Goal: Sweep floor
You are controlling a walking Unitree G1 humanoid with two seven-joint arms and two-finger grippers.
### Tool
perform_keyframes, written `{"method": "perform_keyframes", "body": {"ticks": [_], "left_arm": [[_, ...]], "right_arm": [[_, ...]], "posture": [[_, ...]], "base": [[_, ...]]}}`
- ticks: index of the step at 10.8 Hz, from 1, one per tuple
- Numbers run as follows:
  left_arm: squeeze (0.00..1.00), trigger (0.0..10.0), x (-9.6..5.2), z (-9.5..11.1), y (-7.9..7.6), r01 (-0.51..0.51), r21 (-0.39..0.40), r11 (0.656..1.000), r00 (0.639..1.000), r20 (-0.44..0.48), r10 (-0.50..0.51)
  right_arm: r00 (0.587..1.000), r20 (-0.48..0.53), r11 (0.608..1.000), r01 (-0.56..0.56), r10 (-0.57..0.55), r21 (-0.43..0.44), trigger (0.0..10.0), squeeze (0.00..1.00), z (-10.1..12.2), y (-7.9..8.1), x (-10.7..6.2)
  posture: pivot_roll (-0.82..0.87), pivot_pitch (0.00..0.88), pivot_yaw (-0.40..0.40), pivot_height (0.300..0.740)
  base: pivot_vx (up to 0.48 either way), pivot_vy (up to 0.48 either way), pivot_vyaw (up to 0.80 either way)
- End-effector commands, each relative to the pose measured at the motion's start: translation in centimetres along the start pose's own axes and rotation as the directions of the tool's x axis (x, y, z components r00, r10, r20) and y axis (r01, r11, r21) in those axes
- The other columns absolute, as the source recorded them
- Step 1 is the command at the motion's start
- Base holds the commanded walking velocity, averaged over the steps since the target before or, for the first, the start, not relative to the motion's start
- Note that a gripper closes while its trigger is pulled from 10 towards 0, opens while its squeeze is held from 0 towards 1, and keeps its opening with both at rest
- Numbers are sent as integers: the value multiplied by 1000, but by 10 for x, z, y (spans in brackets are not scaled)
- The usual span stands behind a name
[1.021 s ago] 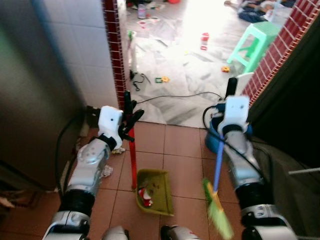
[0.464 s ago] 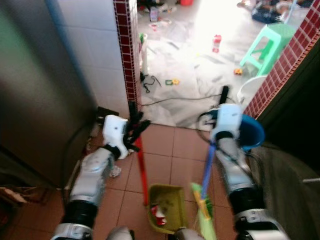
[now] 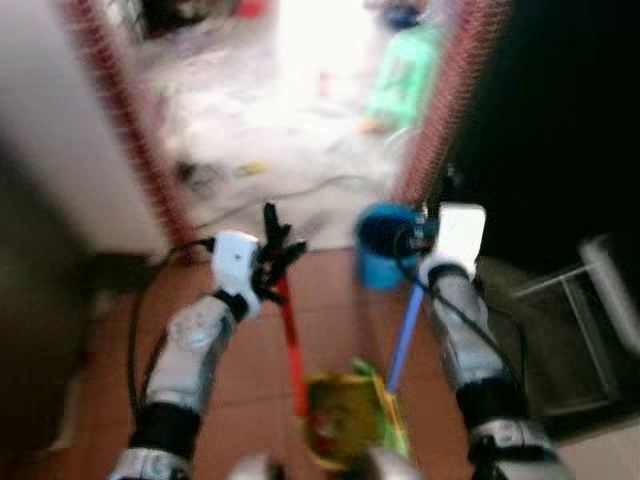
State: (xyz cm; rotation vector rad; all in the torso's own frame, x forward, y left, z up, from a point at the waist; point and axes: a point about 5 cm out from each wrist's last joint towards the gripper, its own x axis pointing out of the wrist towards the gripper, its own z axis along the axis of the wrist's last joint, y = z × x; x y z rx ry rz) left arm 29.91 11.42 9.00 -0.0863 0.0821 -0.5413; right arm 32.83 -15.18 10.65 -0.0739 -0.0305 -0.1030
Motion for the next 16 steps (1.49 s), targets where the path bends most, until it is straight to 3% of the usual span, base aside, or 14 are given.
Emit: {"method": "perform_keyframes", "body": {"ticks": [1, 7, 10, 12, 14, 16], "left_arm": [[0, 10000, 3, 13, -1, -2, 15, 1000, 998, 55, 1], [0, 10000, 2, 19, 14, -59, 25, 998, 997, 60, 57], [0, 10000, 4, 28, 22, -86, 46, 995, 993, 90, 82], [0, 10000, 9, 57, 29, -129, 70, 989, 975, 193, 114], [0, 10000, 16, 99, 39, -155, 94, 983, 945, 305, 120], [0, 10000, 16, 125, 45, -188, 83, 979, 910, 390, 141]], "right_arm": [[1000, 5, 1000, -6, 6, -14, 10000, 0, 2, -2, 0], [1000, 20, 1000, -15, 15, -13, 10000, 0, 7, -1, 3], [999, 45, 997, -26, 30, -67, 10000, 0, 9, -1, 3], [999, 39, 997, -20, 23, -81, 10000, 0, 7, -4, 3], [999, 37, 996, -24, 28, -91, 10000, 0, 7, -5, 5], [999, 41, 995, -29, 33, -94, 10000, 0, 8, -3, 7]], "posture": [[-33, 15, 15, 740], [-32, 12, 13, 740], [-34, 8, 6, 740], [-34, 6, 3, 740], [-29, 0, -5, 740], [-30, 0, -4, 740]], "base": [[0, 0, 0], [0, 0, 0], [0, 0, 0], [0, 0, 0], [0, 0, 0], [0, 0, 0]]}}
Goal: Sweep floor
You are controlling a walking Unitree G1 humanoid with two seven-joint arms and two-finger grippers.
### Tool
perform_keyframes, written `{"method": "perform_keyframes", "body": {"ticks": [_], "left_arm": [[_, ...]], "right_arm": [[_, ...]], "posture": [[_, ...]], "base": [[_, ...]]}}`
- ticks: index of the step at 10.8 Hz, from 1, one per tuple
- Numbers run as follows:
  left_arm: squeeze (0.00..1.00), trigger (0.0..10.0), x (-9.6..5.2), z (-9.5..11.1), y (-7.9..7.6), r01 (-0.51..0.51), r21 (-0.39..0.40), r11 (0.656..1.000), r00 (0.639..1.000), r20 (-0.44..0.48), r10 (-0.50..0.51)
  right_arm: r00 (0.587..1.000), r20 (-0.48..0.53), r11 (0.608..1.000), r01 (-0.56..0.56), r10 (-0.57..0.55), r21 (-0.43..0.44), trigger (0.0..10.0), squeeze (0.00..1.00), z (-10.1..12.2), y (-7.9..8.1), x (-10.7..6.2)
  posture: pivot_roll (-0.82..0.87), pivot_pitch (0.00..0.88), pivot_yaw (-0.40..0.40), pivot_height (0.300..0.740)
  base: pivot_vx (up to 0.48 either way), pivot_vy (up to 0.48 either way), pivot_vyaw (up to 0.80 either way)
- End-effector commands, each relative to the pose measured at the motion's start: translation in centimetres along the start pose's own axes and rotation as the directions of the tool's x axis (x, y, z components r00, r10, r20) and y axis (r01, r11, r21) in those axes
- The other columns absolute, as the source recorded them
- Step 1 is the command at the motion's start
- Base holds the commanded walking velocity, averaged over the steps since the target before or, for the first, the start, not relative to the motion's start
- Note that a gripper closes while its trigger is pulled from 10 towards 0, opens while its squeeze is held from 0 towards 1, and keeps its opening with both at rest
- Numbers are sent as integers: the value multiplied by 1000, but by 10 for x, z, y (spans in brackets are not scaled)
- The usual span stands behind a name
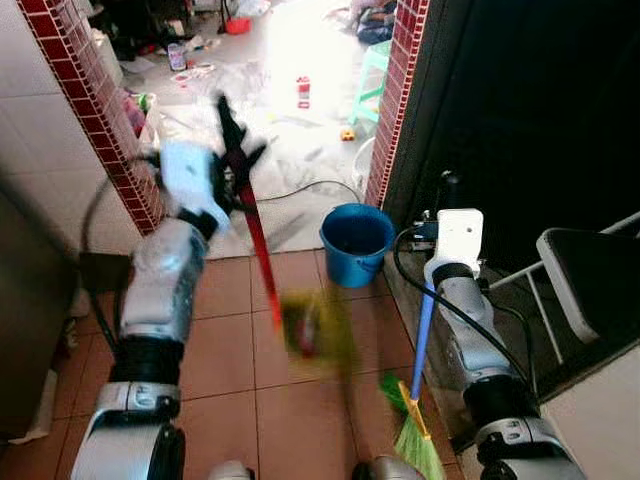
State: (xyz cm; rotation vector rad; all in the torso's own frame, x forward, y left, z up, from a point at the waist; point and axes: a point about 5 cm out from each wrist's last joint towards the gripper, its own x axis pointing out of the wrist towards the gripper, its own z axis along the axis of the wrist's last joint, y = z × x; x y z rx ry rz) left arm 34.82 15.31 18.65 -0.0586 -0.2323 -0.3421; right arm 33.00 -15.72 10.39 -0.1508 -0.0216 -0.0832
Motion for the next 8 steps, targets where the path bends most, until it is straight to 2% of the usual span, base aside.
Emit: {"method": "perform_keyframes", "body": {"ticks": [1, 3, 6, 8], "left_arm": [[0, 10000, 7, 23, 1, 0, 0, 1000, 994, 110, 0], [0, 10000, 9, 28, 4, -15, -16, 1000, 990, 138, 17], [0, 10000, 13, 41, 3, -9, -11, 1000, 980, 197, 11], [0, 10000, 16, 46, 3, -16, -37, 999, 975, 220, 24]], "right_arm": [[999, 47, 1000, -7, 8, -22, 10000, 0, 11, 0, 5], [998, 58, 999, -14, 16, -35, 10000, 0, 12, 1, 6], [998, 62, 999, -23, 26, -40, 10000, 0, 13, 5, 6], [997, 61, 998, -35, 38, -49, 10000, 0, 11, 7, 5]], "posture": [[-28, 0, -5, 740], [-32, 0, -4, 740], [-31, 0, -2, 740], [-30, 0, -2, 740]], "base": [[0, 0, 0], [152, 0, 0], [414, 0, 0], [428, 0, 0]]}}
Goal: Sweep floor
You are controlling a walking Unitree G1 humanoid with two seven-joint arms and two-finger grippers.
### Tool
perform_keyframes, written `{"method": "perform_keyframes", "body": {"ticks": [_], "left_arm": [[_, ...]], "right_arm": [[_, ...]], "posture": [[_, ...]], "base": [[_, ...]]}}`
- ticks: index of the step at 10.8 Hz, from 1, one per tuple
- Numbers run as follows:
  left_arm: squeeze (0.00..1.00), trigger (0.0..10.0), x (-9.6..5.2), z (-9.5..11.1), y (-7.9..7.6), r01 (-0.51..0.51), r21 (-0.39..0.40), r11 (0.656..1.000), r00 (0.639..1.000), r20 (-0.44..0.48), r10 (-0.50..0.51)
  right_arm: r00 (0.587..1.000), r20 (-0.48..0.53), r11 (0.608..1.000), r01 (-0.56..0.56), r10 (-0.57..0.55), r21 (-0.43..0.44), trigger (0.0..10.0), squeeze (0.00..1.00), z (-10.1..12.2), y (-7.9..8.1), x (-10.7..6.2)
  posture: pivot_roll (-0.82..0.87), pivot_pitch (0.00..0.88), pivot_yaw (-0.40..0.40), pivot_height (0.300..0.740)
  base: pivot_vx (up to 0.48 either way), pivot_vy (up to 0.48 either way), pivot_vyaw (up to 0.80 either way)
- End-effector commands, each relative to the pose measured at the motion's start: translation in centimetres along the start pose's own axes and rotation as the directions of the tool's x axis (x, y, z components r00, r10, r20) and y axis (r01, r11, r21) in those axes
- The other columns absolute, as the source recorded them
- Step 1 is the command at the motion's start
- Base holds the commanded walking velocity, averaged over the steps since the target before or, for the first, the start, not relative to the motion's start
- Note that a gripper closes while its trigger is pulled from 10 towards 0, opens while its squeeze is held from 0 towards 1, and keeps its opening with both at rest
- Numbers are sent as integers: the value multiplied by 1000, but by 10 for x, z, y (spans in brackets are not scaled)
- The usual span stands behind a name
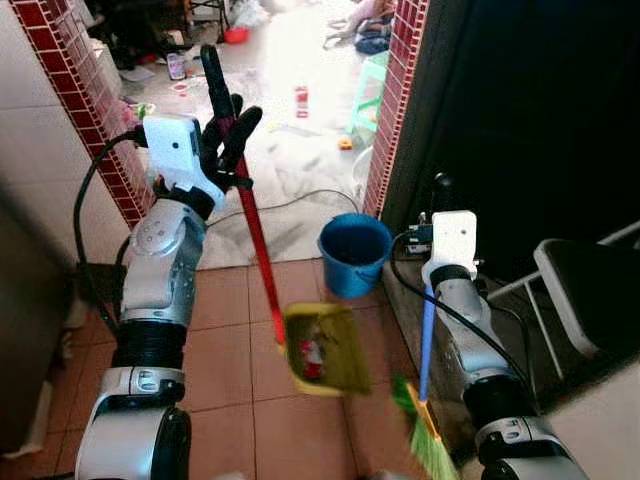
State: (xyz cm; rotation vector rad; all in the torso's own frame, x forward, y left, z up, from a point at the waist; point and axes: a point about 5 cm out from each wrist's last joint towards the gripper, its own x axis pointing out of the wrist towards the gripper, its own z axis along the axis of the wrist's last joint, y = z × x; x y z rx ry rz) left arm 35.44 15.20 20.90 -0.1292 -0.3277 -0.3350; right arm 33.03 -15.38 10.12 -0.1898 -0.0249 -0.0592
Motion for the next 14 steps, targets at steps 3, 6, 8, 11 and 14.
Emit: {"method": "perform_keyframes", "body": {"ticks": [3, 6, 8, 11, 14], "left_arm": [[0, 10000, 11, 39, 5, -45, 30, 999, 983, 178, 39], [0, 10000, 13, 45, 9, -71, 43, 997, 976, 207, 61], [0, 10000, 15, 50, 6, -66, 42, 997, 972, 229, 55], [0, 10000, 16, 55, 5, -68, 43, 997, 967, 248, 55], [0, 10000, 17, 57, 9, -89, 59, 994, 964, 256, 71]], "right_arm": [[998, 61, 1000, -18, 19, -18, 10000, 0, 13, 2, 5], [998, 61, 1000, -17, 19, -24, 10000, 0, 13, 1, 5], [998, 63, 999, -23, 25, -30, 10000, 0, 13, 3, 5], [998, 55, 999, -33, 35, -37, 10000, 0, 9, 4, 4], [998, 52, 998, -35, 37, -46, 10000, 0, 7, 4, 3]], "posture": [[-35, 0, -4, 740], [-38, 0, -5, 740], [-38, 0, -5, 740], [-31, 0, -8, 740], [-31, 0, -8, 740]], "base": [[425, 0, 0], [421, 0, 0], [441, 0, 0], [466, 0, 0], [469, 0, 0]]}}
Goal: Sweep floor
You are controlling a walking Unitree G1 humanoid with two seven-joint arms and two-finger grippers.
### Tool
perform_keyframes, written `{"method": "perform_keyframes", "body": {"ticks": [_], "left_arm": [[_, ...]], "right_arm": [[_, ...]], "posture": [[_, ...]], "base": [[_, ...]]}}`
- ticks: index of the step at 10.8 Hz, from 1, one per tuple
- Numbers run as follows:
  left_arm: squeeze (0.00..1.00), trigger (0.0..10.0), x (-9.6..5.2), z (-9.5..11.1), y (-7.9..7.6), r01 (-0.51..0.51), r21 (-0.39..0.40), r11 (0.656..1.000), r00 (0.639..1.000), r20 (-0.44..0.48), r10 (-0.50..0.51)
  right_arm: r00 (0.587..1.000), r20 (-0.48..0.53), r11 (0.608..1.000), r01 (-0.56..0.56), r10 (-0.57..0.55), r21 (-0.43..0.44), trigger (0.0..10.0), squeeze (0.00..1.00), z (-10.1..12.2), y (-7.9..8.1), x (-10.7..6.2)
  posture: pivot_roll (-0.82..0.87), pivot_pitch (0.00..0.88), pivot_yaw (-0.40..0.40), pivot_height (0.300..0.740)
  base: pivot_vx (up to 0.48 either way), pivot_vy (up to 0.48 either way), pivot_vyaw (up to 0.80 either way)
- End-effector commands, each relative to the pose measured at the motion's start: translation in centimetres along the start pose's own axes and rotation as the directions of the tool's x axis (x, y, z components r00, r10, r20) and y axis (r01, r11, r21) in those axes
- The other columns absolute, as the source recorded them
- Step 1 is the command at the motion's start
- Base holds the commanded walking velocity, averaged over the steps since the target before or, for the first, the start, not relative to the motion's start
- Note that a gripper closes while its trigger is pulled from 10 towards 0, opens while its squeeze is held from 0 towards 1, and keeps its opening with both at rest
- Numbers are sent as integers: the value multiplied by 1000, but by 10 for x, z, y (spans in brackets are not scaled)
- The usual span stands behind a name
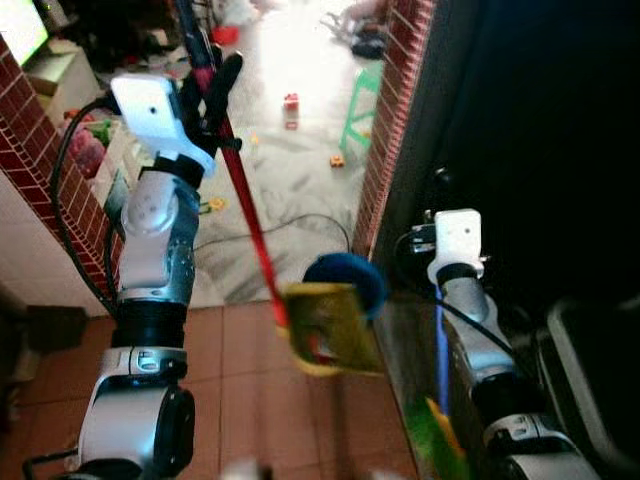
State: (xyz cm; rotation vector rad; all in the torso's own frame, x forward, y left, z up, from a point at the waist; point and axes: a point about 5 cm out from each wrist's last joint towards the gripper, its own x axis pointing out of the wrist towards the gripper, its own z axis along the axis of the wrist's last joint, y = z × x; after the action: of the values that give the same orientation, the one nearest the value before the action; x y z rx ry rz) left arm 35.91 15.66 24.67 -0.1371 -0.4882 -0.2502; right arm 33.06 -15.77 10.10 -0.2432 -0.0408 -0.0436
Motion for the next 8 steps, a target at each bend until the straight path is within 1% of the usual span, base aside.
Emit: {"method": "perform_keyframes", "body": {"ticks": [1, 3, 5, 8], "left_arm": [[0, 10000, 7, 22, 7, -19, 46, 999, 995, 97, 15], [0, 10000, 8, 26, 10, -34, 92, 995, 994, 111, 24], [0, 10000, 8, 26, 13, -55, 101, 993, 992, 115, 43], [0, 10000, 10, 25, 9, -57, 130, 990, 992, 122, 41]], "right_arm": [[999, 33, 1000, -20, 20, 5, 10000, 0, 8, 6, 2], [999, 33, 1000, -22, 21, 2, 10000, 0, 8, 6, 3], [999, 32, 1000, -25, 25, -1, 10000, 0, 8, 7, 2], [999, 32, 1000, -28, 28, -2, 10000, 0, 8, 8, 3]], "posture": [[-31, 0, -8, 740], [-36, 0, -5, 740], [-36, 0, -6, 740], [-37, 0, -5, 740]], "base": [[469, 0, 0], [461, 0, 0], [461, 0, 0], [461, 0, 0]]}}
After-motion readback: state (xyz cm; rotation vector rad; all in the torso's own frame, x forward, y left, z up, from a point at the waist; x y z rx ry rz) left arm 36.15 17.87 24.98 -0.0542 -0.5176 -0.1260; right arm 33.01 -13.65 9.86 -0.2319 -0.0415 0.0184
